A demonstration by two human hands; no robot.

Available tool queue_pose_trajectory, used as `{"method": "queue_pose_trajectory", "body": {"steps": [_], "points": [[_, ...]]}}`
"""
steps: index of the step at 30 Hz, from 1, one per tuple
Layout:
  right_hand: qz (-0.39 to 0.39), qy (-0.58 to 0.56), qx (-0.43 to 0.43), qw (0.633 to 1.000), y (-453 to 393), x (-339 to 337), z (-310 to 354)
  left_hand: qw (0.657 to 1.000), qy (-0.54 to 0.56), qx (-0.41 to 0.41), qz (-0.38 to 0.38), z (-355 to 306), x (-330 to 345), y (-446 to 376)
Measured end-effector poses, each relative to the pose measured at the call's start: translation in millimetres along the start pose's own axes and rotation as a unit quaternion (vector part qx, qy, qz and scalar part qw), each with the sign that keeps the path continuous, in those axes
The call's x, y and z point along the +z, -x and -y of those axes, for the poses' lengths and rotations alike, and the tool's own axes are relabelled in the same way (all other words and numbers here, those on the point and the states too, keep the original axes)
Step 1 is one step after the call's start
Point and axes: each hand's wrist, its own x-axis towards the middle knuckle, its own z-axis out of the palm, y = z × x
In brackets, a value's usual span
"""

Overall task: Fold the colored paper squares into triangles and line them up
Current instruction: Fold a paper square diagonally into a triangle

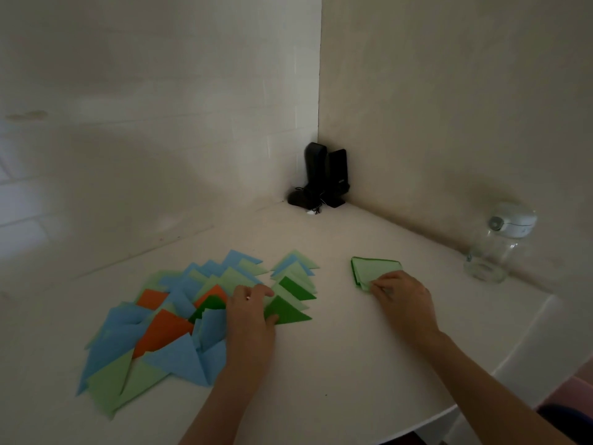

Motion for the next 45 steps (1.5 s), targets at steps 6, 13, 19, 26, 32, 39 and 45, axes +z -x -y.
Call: {"method": "queue_pose_trajectory", "body": {"steps": [6, 13, 19, 26, 32, 39, 45], "points": [[-0.045, 0.004, 0.011, 0.999, 0, -3, 4, 0.998, -0.003, 0.066, -0.019, -11, 2, 10], [-0.146, -0.039, -0.094, 0.984, 29, -32, 24, 0.990, 0.105, 0.096, 0.012, -28, -1, 41], [-0.135, -0.021, -0.178, 0.975, 85, -30, 47, 0.976, 0.120, 0.170, 0.057, -48, -6, 63], [-0.056, 0.002, -0.186, 0.981, 113, -15, 47, 0.968, 0.105, 0.197, 0.114, -35, 7, 73], [0.002, -0.048, -0.144, 0.988, 108, -11, 42, 0.973, 0.102, 0.182, 0.102, -29, 18, 68], [0.025, -0.094, -0.107, 0.989, 102, -11, 47, 0.980, 0.127, 0.128, 0.086, -37, 21, 60], [0.042, -0.104, -0.091, 0.990, 104, -10, 48, 0.982, 0.131, 0.110, 0.078, -38, 25, 60]]}}
